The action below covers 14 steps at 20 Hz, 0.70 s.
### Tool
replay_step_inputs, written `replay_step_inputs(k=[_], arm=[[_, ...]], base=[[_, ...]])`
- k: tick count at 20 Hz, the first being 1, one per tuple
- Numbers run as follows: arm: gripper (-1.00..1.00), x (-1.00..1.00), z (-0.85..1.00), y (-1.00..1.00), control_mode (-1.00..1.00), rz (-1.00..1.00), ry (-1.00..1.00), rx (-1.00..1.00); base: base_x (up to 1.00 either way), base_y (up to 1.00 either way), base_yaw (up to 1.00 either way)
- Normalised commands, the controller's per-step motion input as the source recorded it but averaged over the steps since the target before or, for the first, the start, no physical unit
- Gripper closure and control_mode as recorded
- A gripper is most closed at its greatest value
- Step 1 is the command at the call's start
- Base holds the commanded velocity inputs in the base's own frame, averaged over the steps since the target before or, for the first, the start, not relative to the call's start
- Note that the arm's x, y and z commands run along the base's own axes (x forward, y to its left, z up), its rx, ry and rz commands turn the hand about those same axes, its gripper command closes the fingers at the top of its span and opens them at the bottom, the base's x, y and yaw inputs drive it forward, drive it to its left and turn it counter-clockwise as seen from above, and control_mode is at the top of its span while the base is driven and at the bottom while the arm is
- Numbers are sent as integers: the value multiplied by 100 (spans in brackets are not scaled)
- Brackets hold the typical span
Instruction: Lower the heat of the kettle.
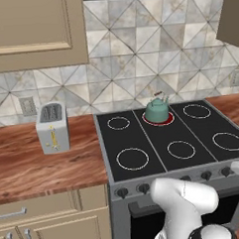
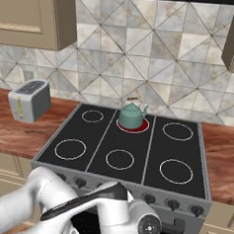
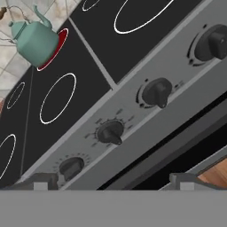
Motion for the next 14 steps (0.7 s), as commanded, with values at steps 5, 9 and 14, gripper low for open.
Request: replay_step_inputs(k=[5,9,14], arm=[[-100,18,-9,-15,-100,10,4,4],[-100,14,-15,-6,-100,6,1,11],[-100,11,-24,0,-100,0,-1,10]], base=[[0,0,0],[0,0,0],[0,0,0]])
